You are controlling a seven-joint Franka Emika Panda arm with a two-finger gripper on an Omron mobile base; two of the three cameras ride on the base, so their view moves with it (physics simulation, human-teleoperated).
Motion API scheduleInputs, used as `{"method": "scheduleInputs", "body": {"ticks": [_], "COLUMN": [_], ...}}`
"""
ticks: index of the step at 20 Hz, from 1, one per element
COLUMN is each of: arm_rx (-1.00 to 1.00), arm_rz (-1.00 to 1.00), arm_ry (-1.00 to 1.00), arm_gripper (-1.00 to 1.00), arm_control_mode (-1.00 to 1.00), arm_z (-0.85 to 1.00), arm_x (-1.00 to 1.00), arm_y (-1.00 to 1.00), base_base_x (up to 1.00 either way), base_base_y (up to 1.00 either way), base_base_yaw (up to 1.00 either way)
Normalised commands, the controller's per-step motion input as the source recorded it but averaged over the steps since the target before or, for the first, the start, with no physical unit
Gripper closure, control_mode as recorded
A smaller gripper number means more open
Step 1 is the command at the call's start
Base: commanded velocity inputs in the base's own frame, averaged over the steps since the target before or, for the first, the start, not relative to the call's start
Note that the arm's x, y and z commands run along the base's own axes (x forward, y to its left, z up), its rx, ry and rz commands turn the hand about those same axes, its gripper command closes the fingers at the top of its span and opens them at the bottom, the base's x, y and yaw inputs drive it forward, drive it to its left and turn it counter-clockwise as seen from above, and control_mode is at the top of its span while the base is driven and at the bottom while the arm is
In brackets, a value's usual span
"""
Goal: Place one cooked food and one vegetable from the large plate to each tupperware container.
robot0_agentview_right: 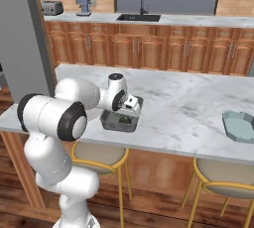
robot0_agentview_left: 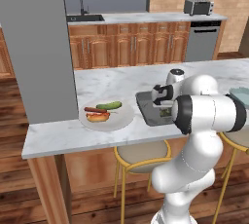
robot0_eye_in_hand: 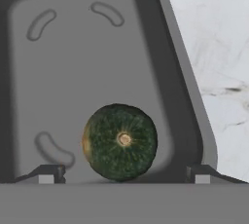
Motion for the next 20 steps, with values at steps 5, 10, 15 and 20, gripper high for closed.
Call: {"method": "scheduleInputs", "body": {"ticks": [5, 10, 15, 20], "arm_rx": [0.0, 0.0, 0.06, 0.16], "arm_rz": [0.0, 0.0, 0.03, 0.21], "arm_ry": [0.0, 0.0, -0.05, -0.17], "arm_gripper": [-1.0, -1.0, -1.0, -1.0], "arm_control_mode": [-1.0, -1.0, -1.0, -1.0], "arm_z": [0.0, 0.01, 0.31, 0.72], "arm_x": [0.01, 0.0, -0.02, 0.0], "arm_y": [0.0, 0.0, 0.09, 0.31], "base_base_x": [0.0, 0.0, 0.0, 0.0], "base_base_y": [0.0, 0.0, 0.0, 0.0], "base_base_yaw": [0.0, 0.0, 0.0, 0.0]}}
